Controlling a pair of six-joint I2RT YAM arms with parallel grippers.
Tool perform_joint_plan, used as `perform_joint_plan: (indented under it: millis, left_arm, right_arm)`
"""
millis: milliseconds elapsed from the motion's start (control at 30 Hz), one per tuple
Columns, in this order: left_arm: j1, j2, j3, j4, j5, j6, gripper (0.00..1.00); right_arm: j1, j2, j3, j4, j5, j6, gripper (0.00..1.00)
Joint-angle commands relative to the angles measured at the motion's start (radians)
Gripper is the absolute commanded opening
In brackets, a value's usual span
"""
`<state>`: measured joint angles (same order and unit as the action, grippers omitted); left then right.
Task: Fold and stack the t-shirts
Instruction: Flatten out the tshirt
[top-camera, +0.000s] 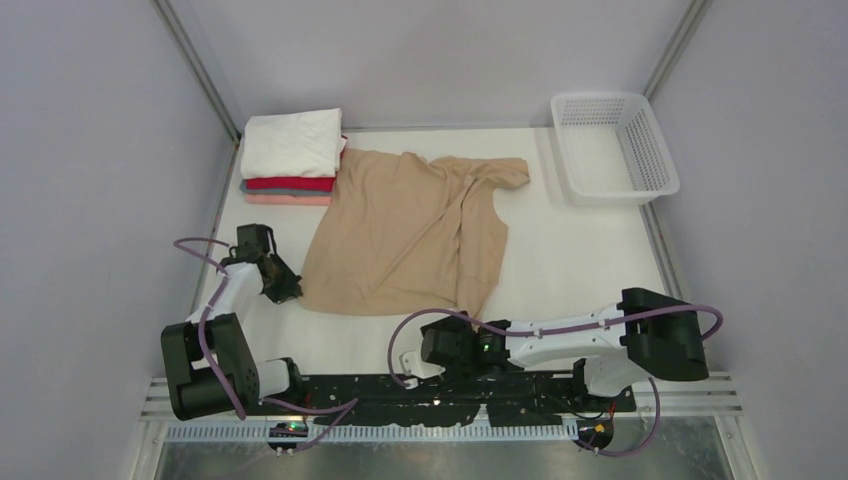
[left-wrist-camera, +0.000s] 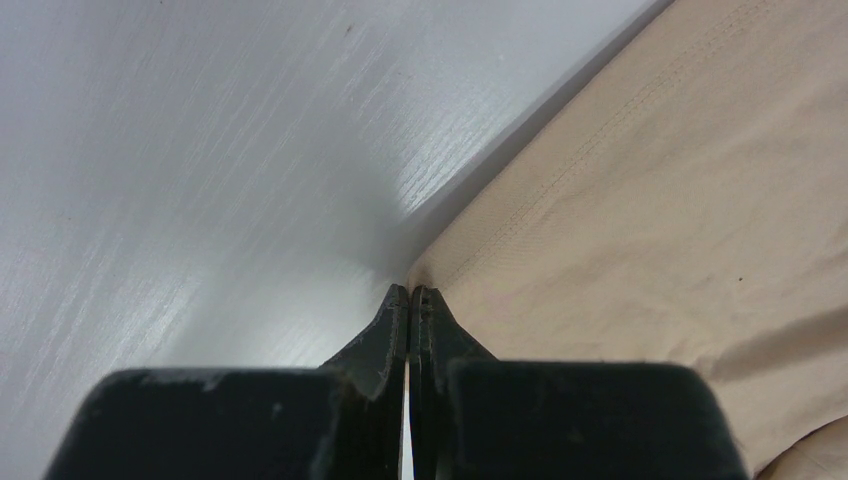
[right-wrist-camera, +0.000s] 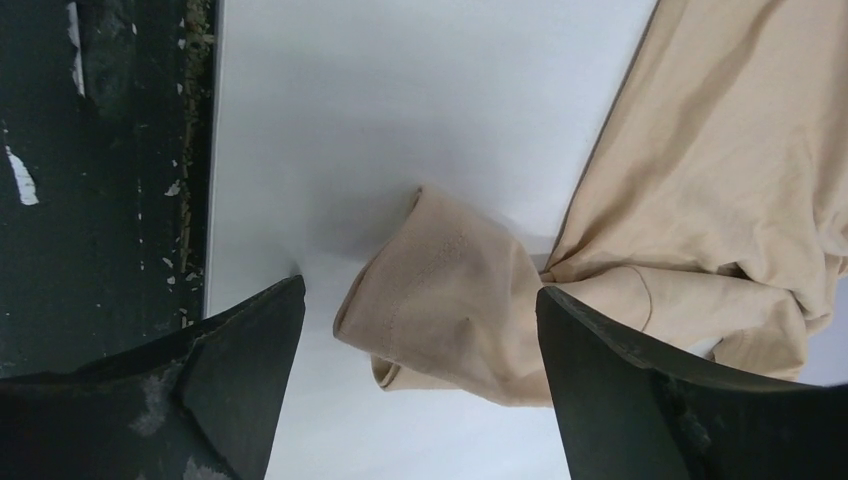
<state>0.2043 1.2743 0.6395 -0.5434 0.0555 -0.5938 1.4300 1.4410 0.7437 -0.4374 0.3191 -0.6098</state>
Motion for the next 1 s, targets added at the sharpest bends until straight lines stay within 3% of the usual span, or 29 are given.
perform_joint_plan:
  millis: [0,200,267,300,367,433,600,700,967]
  left_arm:
    - [0.001,-0.007,0.036,-0.001,-0.002,0.015,0.0]
    - [0.001,0.005,0.038,0.001,0.002,0.017,0.0]
    - [0.001,0.007,0.039,0.002,0.006,0.017,0.0]
    - [0.001,0.007,0.04,0.002,0.007,0.017,0.0]
    - [0.001,0.001,0.037,0.004,0.006,0.018,0.0]
    - [0.001,-0.012,0.033,0.007,0.004,0.018,0.0]
    - [0.001,-0.049,0.028,-0.001,-0.017,0.018,0.0]
    - [0.001,-0.06,0.032,-0.008,-0.03,0.017,0.0]
    - [0.001,-0.065,0.051,-0.036,-0.047,0.014,0.0]
  right_arm:
    - [-0.003,0.018,-0.004,0.009,0.029,-0.029,0.89]
    - [-0.003,0.037,0.009,0.027,0.028,-0.031,0.73]
    - [-0.003,0.038,0.017,0.021,0.043,-0.035,0.57]
    - [-0.004,0.036,0.021,0.021,0.062,-0.031,0.38]
    - [-0.003,0.025,0.023,0.022,0.082,-0.022,0.14]
    - [-0.003,-0.016,0.022,0.035,0.099,0.004,0.07]
    - [-0.009,-0.187,-0.012,0.131,0.167,0.114,0.06]
    - [-0.056,-0.33,-0.026,0.152,0.297,0.261,0.06]
    - [-0.47,-0.577,-0.103,0.156,0.376,0.613,0.05]
